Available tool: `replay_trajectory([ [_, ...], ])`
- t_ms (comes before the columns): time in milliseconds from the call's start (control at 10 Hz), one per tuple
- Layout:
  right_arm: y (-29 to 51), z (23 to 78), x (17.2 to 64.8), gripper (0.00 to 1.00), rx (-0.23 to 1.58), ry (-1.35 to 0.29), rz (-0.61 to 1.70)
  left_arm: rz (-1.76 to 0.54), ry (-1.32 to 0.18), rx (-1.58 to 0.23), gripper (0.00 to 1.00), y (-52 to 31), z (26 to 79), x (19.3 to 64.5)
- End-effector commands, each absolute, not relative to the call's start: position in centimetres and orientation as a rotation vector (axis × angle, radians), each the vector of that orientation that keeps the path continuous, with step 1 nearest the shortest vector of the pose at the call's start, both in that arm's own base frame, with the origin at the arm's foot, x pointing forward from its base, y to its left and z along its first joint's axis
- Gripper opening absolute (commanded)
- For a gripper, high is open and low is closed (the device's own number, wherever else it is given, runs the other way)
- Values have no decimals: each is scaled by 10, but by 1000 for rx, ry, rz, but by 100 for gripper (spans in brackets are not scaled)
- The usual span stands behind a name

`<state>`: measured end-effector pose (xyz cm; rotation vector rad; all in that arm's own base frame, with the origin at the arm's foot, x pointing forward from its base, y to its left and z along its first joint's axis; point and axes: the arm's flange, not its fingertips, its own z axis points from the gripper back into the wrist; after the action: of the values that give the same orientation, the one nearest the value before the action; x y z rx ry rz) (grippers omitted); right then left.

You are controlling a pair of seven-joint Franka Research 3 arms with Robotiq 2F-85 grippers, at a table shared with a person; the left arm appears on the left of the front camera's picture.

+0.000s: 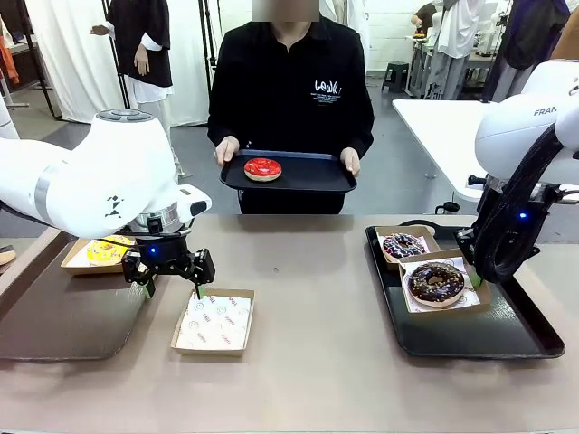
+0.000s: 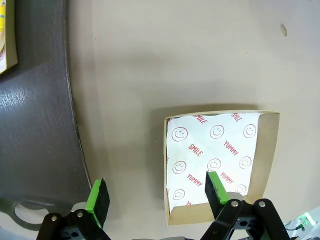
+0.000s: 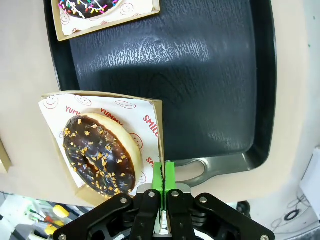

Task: Individually package the donuts and arrange them on the tray.
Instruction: Place the picked Paper togo box on the Handle tray while simultaneously picking up another Paper togo box from the table with the other hand.

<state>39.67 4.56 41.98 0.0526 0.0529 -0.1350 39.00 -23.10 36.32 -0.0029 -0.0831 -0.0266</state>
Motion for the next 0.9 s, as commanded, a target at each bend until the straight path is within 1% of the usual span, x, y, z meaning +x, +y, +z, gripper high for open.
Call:
replay_trajectory([
  [0, 46, 421, 396, 1, 51, 53, -131, -20, -73, 2, 100, -231, 365, 392],
  [200, 46, 409, 397, 1, 44, 64, -131, -36, -77, -43, 100, -226, 356, 390],
  [500, 51, 390, 399, 1, 26, 67, -112, -46, -86, -37, 100, -232, 340, 389],
  [800, 49, 372, 404, 1, 20, 71, -99, -57, -52, -43, 100, -234, 324, 392],
])
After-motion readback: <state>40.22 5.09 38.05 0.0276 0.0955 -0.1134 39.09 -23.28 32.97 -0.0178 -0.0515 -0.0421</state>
